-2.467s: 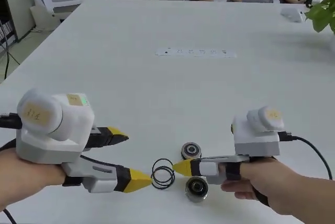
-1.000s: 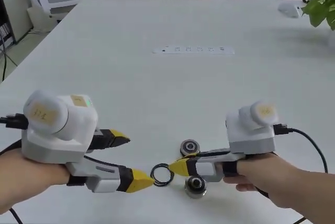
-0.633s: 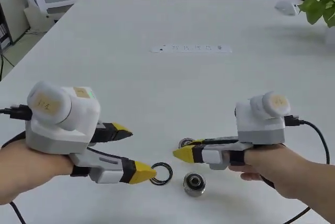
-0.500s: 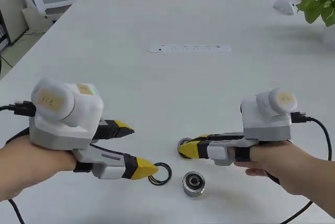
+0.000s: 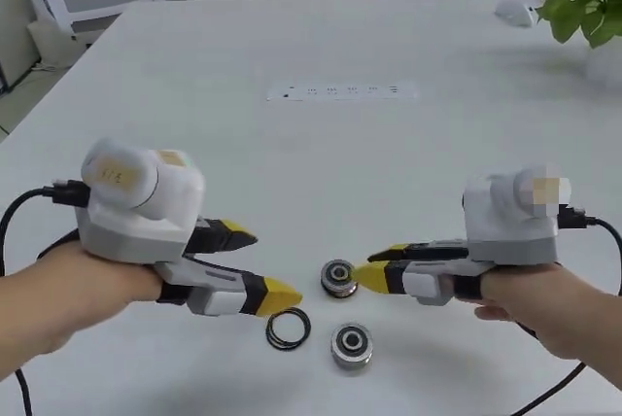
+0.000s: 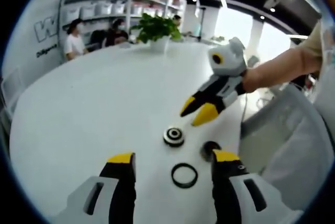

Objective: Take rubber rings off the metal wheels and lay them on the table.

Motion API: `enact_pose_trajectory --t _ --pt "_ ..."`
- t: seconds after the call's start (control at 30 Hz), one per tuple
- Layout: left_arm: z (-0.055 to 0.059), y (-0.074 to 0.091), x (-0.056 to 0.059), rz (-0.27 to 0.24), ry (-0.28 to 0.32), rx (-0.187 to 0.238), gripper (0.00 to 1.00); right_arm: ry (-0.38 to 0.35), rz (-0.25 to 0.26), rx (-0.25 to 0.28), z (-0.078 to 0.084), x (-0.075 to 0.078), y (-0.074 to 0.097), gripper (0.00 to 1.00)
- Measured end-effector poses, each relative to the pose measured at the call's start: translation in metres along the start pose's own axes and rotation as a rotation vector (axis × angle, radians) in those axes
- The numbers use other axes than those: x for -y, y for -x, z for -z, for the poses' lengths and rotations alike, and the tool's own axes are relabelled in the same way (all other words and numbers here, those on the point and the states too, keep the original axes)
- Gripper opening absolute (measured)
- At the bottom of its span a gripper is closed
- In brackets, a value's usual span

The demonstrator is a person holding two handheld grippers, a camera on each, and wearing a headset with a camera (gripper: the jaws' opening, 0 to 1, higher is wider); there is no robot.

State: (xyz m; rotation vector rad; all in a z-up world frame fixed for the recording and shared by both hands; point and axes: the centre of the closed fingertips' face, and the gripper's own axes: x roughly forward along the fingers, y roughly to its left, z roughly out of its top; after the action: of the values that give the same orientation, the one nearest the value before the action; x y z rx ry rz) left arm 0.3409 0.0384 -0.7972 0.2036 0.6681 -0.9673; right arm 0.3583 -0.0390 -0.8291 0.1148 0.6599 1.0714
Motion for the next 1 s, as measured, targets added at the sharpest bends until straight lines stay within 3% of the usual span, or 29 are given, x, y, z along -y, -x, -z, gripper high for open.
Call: enact_pose_trajectory --t 0.23,0.43,1.0 --pt "0.007 -0.013 -0.005 -0.011 -0.086 -0.042 0.56 0.043 0.032 -0.026 0.009 0.011 0.0 0.24" --pt "0.007 -0.022 -0.009 -0.003 -0.092 -0.037 0.53 0.063 0.029 -0.04 0.017 0.011 -0.002 0.23" --pt "0.004 -0.047 -0.005 0.031 -0.125 -0.038 0.43 0.123 0.019 -0.051 0.024 0.011 -0.017 0.2"
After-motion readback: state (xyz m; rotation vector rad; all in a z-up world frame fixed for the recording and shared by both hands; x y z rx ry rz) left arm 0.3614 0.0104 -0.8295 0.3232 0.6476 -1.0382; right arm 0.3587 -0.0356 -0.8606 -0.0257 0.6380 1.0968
